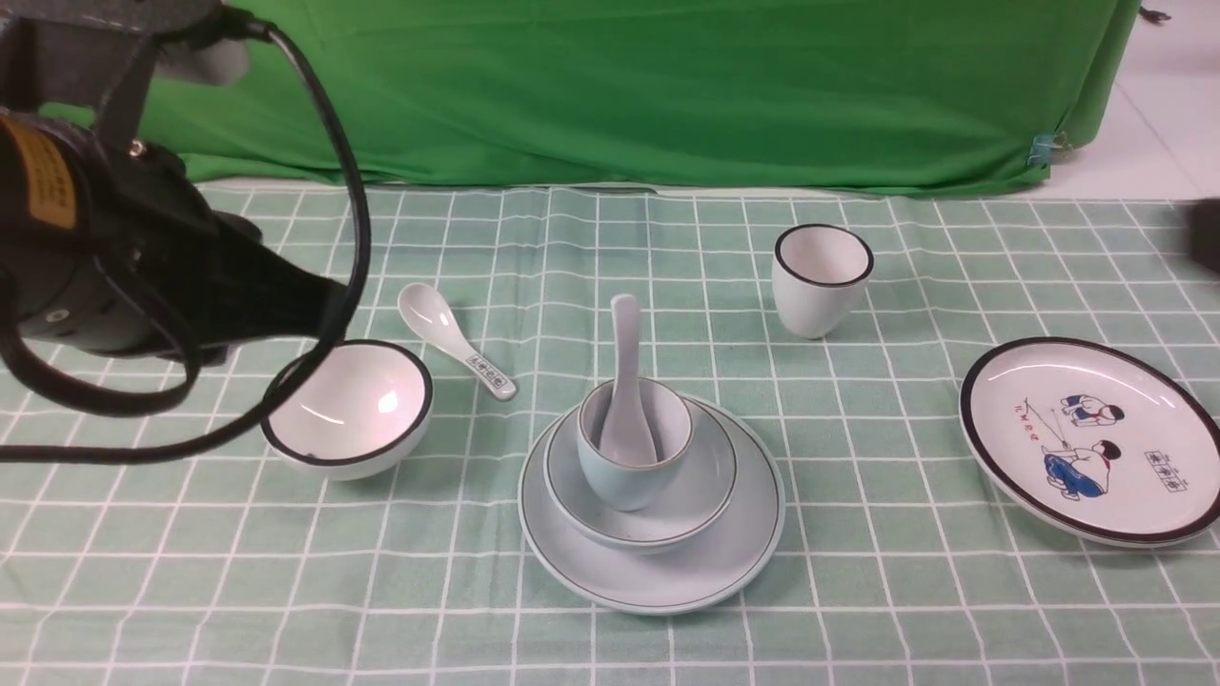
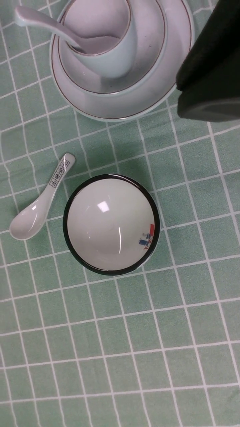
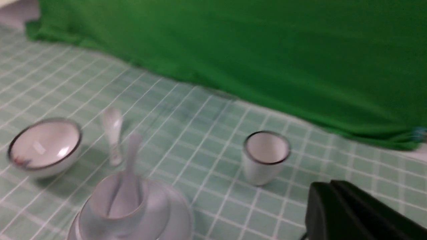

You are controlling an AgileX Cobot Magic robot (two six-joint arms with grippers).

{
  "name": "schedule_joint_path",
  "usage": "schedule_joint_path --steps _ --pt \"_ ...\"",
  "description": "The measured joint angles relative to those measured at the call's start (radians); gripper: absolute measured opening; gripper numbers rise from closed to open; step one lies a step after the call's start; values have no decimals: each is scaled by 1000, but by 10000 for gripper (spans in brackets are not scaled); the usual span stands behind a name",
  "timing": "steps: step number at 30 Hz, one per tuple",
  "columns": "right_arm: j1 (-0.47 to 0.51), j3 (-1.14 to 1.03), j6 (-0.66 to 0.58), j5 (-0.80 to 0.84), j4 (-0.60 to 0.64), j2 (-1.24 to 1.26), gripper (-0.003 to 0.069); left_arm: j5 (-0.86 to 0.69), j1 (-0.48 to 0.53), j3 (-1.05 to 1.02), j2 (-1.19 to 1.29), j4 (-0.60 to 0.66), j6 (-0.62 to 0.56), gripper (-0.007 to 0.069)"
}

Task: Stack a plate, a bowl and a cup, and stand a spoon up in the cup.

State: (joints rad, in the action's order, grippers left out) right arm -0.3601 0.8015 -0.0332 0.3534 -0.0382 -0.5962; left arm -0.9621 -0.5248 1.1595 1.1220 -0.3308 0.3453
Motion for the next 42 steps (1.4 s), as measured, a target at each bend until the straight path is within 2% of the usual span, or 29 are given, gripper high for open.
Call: schedule_joint_path --steps 6,9,17,21,26,39,42 --pt "111 -167 83 -39 -63 331 25 57 0 -1 0 29 1 10" --pt "153 -312 151 -153 -66 503 23 166 0 -58 -39 39 1 10" --pt "156 -348 185 -198 -70 533 77 480 0 -491 -465 38 86 10" --pt "156 -348 187 -198 -70 533 87 576 0 -618 -667 38 90 10" --pt "156 -348 189 -198 -70 533 93 597 0 -657 -758 38 90 10" --pt "156 -348 193 -200 -70 533 118 599 0 -658 -767 30 74 10" --pt "156 -348 193 -200 -70 533 124 602 20 -660 -779 67 10 10"
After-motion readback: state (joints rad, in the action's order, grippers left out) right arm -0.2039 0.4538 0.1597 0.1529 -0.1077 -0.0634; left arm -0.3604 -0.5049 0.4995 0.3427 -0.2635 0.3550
